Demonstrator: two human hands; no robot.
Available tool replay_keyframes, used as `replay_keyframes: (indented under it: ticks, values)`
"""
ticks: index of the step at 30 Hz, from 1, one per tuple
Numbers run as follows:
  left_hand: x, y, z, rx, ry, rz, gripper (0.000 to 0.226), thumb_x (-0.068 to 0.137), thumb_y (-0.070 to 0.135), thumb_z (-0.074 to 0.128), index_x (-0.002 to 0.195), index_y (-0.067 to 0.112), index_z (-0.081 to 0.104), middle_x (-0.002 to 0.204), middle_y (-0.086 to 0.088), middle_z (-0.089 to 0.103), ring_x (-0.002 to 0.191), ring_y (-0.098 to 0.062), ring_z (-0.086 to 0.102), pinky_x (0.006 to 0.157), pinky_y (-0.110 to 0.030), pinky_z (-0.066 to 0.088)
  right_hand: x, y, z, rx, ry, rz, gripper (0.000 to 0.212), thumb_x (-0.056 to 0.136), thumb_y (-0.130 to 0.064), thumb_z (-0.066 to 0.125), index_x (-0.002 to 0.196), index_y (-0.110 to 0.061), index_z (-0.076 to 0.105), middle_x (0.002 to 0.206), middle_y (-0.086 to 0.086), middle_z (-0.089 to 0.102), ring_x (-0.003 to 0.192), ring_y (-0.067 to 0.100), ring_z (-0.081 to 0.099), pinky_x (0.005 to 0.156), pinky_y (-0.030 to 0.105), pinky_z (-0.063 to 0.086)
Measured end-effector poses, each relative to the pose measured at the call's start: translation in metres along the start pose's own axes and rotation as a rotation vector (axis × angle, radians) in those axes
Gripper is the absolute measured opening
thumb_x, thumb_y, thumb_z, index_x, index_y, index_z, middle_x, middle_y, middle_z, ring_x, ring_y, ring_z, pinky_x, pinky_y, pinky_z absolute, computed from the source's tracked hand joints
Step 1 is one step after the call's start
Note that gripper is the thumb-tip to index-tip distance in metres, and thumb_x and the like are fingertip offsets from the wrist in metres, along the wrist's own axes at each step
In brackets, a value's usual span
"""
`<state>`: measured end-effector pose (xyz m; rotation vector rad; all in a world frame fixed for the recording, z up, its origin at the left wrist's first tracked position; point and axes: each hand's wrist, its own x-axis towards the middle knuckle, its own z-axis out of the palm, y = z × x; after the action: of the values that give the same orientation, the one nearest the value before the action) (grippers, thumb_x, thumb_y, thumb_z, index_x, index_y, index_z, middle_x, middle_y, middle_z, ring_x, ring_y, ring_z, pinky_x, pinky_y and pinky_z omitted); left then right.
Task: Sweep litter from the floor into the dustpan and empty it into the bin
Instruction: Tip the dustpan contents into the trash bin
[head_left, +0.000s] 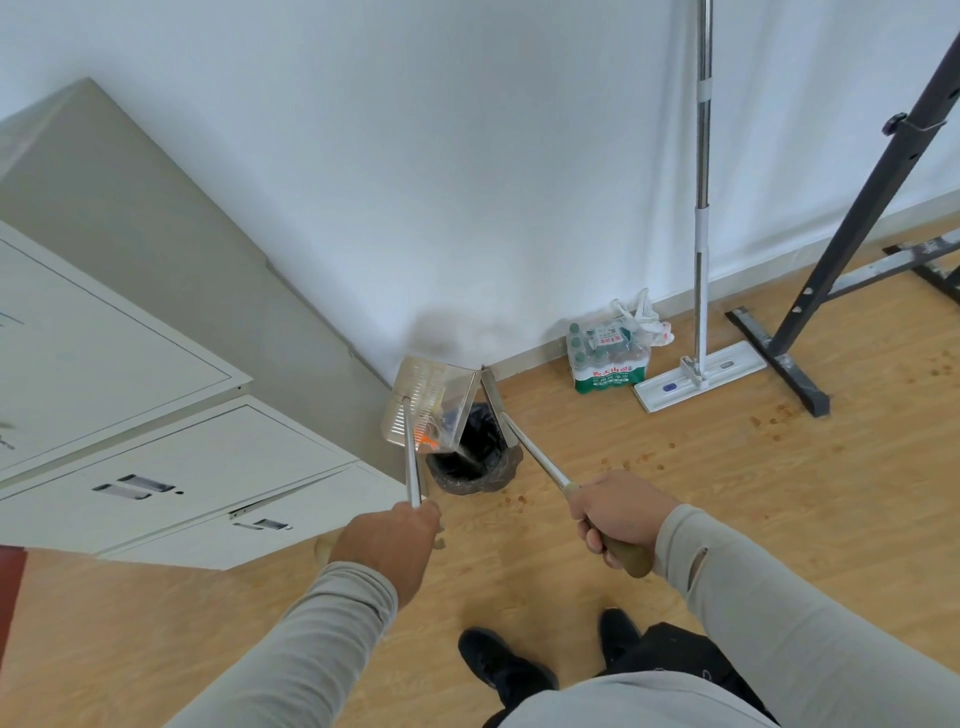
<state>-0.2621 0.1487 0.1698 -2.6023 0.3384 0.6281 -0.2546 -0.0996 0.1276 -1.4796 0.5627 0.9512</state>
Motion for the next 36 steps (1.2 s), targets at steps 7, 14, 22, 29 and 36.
replay_keyframes:
  ticks: [7, 14, 22, 29, 36]
  values:
    - [0.001, -0.003, 0.002, 0.006, 0.002, 0.007, 0.047, 0.092, 0.005, 0.053, 0.136, 0.019, 0.043, 0.117, -0.005, 0.064, 0.098, -0.027, 0.07, 0.081, -0.039, 0.057, 0.001, 0.0, 0.0, -0.005, 0.011, 0.004, 0.012, 0.088, -0.006, 0.048, 0.093, -0.004, 0.059, 0.073, 0.011, 0.053, 0.047, 0.015, 0.045, 0.049, 0.026, 0.037]
    - [0.001, -0.003, 0.002, -0.035, -0.003, -0.015, 0.05, 0.091, 0.005, 0.051, 0.138, 0.022, 0.042, 0.116, -0.004, 0.063, 0.099, -0.028, 0.069, 0.079, -0.038, 0.054, -0.001, -0.003, 0.0, -0.008, -0.003, 0.011, 0.011, 0.087, -0.004, 0.047, 0.091, -0.004, 0.058, 0.071, 0.01, 0.052, 0.047, 0.015, 0.045, 0.047, 0.025, 0.037]
    - [0.005, 0.001, 0.001, -0.041, -0.003, -0.001, 0.048, 0.091, 0.006, 0.051, 0.136, 0.022, 0.044, 0.117, -0.004, 0.063, 0.1, -0.028, 0.069, 0.081, -0.039, 0.055, -0.001, -0.005, -0.003, -0.002, -0.005, 0.01, 0.009, 0.088, -0.004, 0.048, 0.089, -0.005, 0.056, 0.066, 0.008, 0.052, 0.046, 0.014, 0.045, 0.044, 0.022, 0.037]
    - [0.006, 0.0, -0.001, -0.014, 0.007, -0.011, 0.047, 0.093, 0.007, 0.052, 0.136, 0.021, 0.043, 0.114, -0.004, 0.064, 0.095, -0.027, 0.07, 0.077, -0.037, 0.055, 0.0, -0.008, -0.003, -0.004, -0.01, 0.021, 0.009, 0.089, -0.004, 0.047, 0.089, -0.004, 0.056, 0.072, 0.01, 0.051, 0.048, 0.014, 0.044, 0.045, 0.023, 0.036]
    - [0.009, -0.001, -0.005, -0.018, 0.005, -0.017, 0.05, 0.092, 0.006, 0.05, 0.138, 0.022, 0.042, 0.118, -0.004, 0.063, 0.098, -0.026, 0.069, 0.08, -0.037, 0.055, -0.001, -0.01, 0.001, 0.0, -0.014, 0.032, 0.011, 0.089, -0.004, 0.047, 0.093, -0.005, 0.057, 0.079, 0.012, 0.052, 0.049, 0.013, 0.044, 0.045, 0.022, 0.037]
